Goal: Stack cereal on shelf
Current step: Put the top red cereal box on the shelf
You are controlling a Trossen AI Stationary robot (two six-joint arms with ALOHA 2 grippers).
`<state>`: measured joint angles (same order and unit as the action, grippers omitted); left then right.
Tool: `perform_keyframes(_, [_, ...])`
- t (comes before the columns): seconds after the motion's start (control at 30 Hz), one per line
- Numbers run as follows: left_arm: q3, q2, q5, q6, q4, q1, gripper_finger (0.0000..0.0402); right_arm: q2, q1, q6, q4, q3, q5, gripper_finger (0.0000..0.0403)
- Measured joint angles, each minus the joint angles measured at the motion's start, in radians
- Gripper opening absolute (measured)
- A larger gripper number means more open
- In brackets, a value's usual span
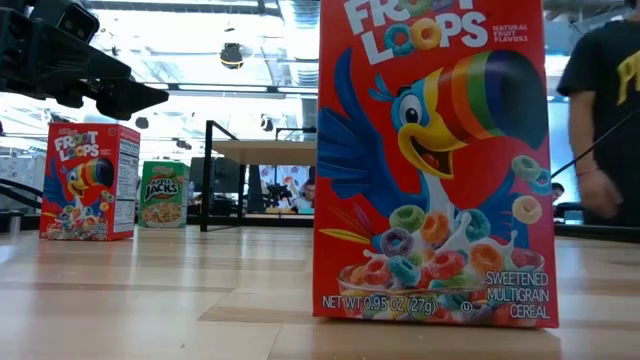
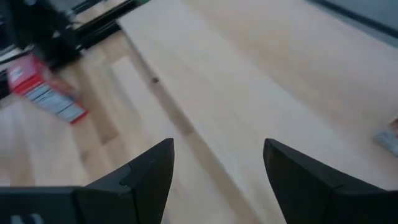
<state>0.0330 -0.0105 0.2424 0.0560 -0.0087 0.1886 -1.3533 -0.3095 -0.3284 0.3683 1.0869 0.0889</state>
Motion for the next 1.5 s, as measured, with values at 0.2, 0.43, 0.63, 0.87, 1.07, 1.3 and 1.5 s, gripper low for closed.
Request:
perform_keyframes(0.2, [0.000, 0.000, 0.000, 0.000, 0.000, 0.000, 0.0379, 0.000, 0.058, 0.006, 0.028, 0.022, -0.012, 0.0272])
perform_keyframes(0.43, [0.000, 0.000, 0.000, 0.000, 0.000, 0.000, 0.0379, 0.000, 0.131, 0.015, 0.013, 0.025, -0.012, 0.0272])
perform_keyframes(0.63, [0.000, 0.000, 0.000, 0.000, 0.000, 0.000, 0.0379, 0.000, 0.178, 0.015, 0.011, 0.025, -0.014, 0.0272])
perform_keyframes(0.87, [0.000, 0.000, 0.000, 0.000, 0.000, 0.000, 0.0379, 0.000, 0.217, 0.015, -0.017, 0.025, -0.014, 0.0272])
perform_keyframes(1.07, [0.000, 0.000, 0.000, 0.000, 0.000, 0.000, 0.0379, 0.000, 0.242, 0.015, -0.046, 0.025, -0.014, 0.0272])
perform_keyframes(1.3, [0.000, 0.000, 0.000, -0.015, 0.000, 0.000, 0.0379, 0.000, 0.269, 0.015, -0.052, 0.061, -0.014, 0.0272])
perform_keyframes(1.5, [0.000, 0.000, -0.002, -0.132, 0.024, 0.000, 0.0379, 0.000, 0.300, 0.047, -0.030, 0.129, -0.014, 0.0272])
